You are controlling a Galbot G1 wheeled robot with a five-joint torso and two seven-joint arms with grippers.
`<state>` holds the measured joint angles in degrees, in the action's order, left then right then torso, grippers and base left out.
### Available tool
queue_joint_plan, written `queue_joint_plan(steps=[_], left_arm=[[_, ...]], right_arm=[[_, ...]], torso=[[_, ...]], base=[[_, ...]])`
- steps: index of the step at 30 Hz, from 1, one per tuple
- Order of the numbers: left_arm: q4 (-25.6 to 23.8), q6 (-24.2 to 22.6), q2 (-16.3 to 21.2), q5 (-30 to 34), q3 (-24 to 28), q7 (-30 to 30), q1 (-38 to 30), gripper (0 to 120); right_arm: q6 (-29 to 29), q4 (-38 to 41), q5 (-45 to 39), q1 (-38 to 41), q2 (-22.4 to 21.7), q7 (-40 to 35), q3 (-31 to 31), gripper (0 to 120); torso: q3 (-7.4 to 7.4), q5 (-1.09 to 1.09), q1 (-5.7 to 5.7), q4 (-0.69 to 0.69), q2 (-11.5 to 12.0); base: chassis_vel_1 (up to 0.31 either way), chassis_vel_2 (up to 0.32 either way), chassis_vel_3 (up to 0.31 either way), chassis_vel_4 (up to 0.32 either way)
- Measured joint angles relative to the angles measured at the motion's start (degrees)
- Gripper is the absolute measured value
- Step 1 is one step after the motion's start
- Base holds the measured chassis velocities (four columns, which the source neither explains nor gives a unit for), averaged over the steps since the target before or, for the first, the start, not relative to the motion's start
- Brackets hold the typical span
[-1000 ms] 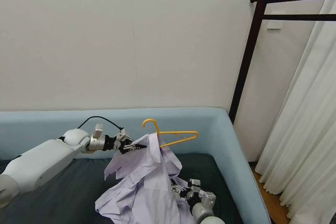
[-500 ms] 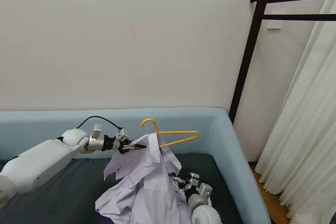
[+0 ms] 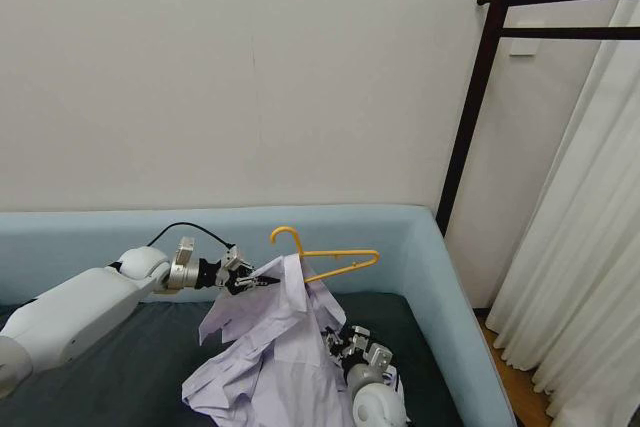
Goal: Pick up the clothes from the sofa and hang them on the clothes hanger.
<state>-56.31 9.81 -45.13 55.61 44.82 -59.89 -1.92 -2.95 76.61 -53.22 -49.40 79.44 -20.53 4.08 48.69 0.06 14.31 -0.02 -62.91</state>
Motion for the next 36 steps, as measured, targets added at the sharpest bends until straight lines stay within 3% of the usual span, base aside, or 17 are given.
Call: queue_joint_plan(steps=[8, 16, 20, 28, 36], left_arm=[[0.2, 0.03, -0.13, 0.0, -0.55, -0.01, 0.6, 1], [0.53, 0.28, -0.17, -0.32, -2.09, -0.15, 1.73, 1], [1.12, 0.75, 0.02, -0.86, -2.58, -0.7, 1.86, 1], [2.04, 2.08, -0.54, -2.37, -4.31, -1.37, 2.93, 1], [1.54, 2.93, -0.48, -2.68, -5.9, -1.42, 3.3, 1]], right_arm=[[0.03, -0.43, 0.01, 0.2, 0.24, 0.78, 0.0, 0], [0.51, -0.05, 0.45, 0.08, -0.99, 1.71, -0.23, 0], [0.03, 1.87, 0.38, 1.19, -4.19, 2.3, 0.01, 0], [-7.32, 4.19, -2.06, 8.62, -14.8, 5.94, 2.76, 0], [-14.51, 3.54, -4.24, 14.27, -20.3, 7.39, 4.69, 0]], torso=[[0.0, 0.0, 0.0, 0.0, 0.0], [0.0, 0.0, 0.0, 0.0, 0.0], [0.0, 0.0, 0.0, 0.0, 0.0], [0.0, 0.01, 0.0, 0.0, 0.0], [0.0, 0.02, 0.0, -0.01, 0.0]], base=[[0.0, 0.0, 0.0, 0.0], [0.0, 0.0, 0.0, 0.0], [0.0, 0.0, 0.0, 0.0], [0.0, 0.0, 0.0, 0.0], [0.0, 0.0, 0.0, 0.0]])
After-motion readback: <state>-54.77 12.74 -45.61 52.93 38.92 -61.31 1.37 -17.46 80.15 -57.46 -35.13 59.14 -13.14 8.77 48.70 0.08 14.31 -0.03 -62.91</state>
